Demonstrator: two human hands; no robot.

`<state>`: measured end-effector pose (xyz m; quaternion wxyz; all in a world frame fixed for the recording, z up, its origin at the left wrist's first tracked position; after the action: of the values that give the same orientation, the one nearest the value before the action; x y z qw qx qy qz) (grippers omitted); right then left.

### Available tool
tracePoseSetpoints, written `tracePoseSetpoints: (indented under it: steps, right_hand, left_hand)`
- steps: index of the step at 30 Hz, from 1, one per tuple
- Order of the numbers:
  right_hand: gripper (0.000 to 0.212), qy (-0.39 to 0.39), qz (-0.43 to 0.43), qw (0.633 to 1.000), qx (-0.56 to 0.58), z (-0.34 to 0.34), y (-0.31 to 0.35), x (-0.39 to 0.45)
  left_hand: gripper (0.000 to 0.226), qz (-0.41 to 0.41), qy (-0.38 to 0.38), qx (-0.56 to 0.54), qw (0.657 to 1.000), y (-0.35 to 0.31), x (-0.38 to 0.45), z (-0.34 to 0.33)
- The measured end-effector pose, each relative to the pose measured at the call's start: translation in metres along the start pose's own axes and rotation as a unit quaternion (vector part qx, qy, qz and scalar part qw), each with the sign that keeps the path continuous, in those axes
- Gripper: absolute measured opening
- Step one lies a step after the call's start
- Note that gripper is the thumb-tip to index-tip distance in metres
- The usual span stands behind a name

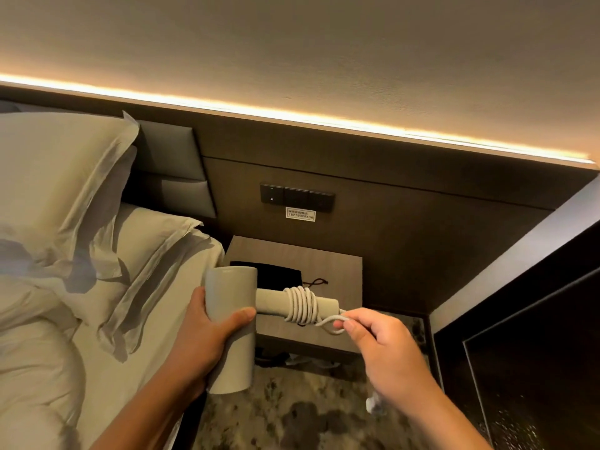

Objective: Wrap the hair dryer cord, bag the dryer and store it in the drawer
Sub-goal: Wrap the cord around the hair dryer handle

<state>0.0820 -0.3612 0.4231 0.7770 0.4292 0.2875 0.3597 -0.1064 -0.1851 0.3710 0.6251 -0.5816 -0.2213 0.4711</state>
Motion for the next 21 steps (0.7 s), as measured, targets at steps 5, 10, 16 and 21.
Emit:
tracePoseSetpoints:
  steps: [5,10,16,21]
  right_hand:
    - [0.026,0.003,0.010,0.999,-0.033,-0.005,0.002,0.012]
    - [0.025,0.004,0.021,0.997,-0.073,-0.010,0.011,0.022]
    - [0.011,-0.016,0.050,0.994,-0.098,-0.010,0.036,0.033]
    - [0.025,-0.023,0.045,0.997,-0.054,-0.019,0.056,0.041]
  left_hand:
    - [0.073,-0.006,0.074,0.027,0.997,0.001,0.004,0.013]
    - [0.080,-0.002,0.155,-0.009,0.988,0.000,0.008,0.029]
    - [0.080,0.019,0.210,-0.058,0.976,0.002,0.013,0.051]
    - [0.072,0.056,0.250,-0.181,0.950,0.004,0.018,0.073]
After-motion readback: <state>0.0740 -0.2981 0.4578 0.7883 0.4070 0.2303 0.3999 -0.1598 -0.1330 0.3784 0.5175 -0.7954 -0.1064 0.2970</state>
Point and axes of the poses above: each hand's wrist, its own x-axis towards the middle knuckle, its own z-axis out of the back of the hand, y = z × x, the point moved 4 cm from there along x, towards the middle knuckle, and after that the axes turned 3 degrees about x, right-handed, at the moved point
